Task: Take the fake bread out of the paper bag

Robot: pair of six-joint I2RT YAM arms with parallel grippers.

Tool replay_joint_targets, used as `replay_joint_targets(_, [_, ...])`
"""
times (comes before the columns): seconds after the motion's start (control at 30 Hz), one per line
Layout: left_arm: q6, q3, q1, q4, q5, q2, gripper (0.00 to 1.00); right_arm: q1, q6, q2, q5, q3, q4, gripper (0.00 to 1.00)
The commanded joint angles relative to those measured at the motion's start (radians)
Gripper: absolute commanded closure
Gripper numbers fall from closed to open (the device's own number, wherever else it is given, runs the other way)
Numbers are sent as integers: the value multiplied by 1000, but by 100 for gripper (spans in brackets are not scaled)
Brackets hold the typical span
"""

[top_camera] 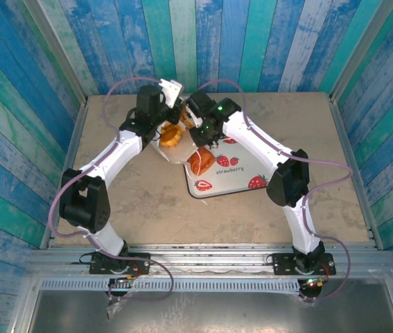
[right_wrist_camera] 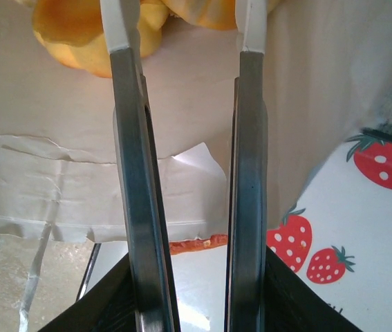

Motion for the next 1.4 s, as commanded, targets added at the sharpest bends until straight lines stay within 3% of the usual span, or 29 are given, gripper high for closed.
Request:
replay_joint_targets(0.0, [9, 37, -1, 25, 19, -36, 100, -7, -2, 9, 36, 37, -36, 60])
replay_joint_targets(0.3, [3, 47, 0, 25, 34, -32, 100, -8, -11, 48, 7, 97, -51, 59])
replay_joint_targets(0.43, [-2, 52, 0, 25, 36, -27, 100, -9, -5, 59, -2, 115, -66, 64])
replay_joint_targets(0.67, [-13, 50, 0, 27, 25, -19, 100, -11, 60, -7, -64, 79, -67, 59])
replay_joint_targets(0.87, [-20, 55, 0, 29, 9, -15, 100, -14, 152, -128, -131, -88, 54, 54])
replay_joint_targets(1.1, [-41, 57, 0, 37, -9, -2, 100, -31, 284, -271, -294, -323, 259, 52])
replay_joint_targets(1.37, [-59, 40, 0, 60, 3, 11, 100, -48, 408, -308, -395, -468, 400, 52])
